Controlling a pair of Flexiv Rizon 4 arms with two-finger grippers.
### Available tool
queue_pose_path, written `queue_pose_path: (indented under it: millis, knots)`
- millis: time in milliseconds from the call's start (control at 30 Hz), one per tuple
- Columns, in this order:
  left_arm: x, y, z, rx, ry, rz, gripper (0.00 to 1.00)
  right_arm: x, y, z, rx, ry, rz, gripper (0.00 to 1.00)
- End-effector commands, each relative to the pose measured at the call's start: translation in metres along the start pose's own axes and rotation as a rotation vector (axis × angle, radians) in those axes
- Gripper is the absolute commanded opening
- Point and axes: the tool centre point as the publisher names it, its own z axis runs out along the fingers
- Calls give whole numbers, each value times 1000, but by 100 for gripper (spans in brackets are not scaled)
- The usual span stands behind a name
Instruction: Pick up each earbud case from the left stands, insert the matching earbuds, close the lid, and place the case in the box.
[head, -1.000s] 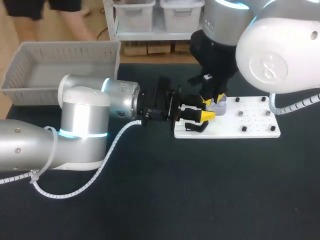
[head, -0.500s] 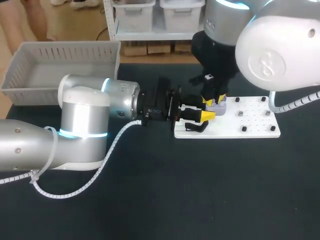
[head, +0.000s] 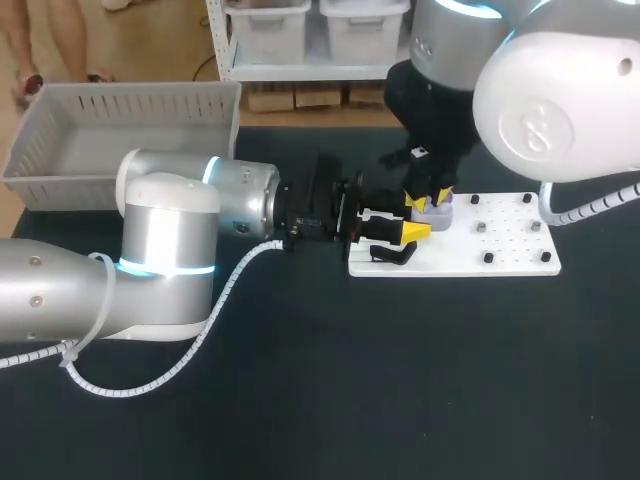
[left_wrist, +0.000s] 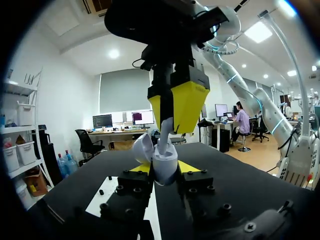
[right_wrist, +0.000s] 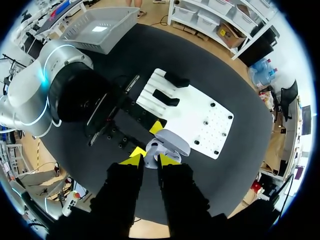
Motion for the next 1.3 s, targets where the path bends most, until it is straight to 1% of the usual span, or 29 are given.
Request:
queue_pose_path:
  millis: [33, 1300]
  knots:
    - [0, -1, 0, -3, -1, 2, 0, 3, -1, 0, -1, -10, 2, 0]
    - [0, -1, 0, -3, -1, 2, 0, -2, -1, 7, -4, -8, 0, 0]
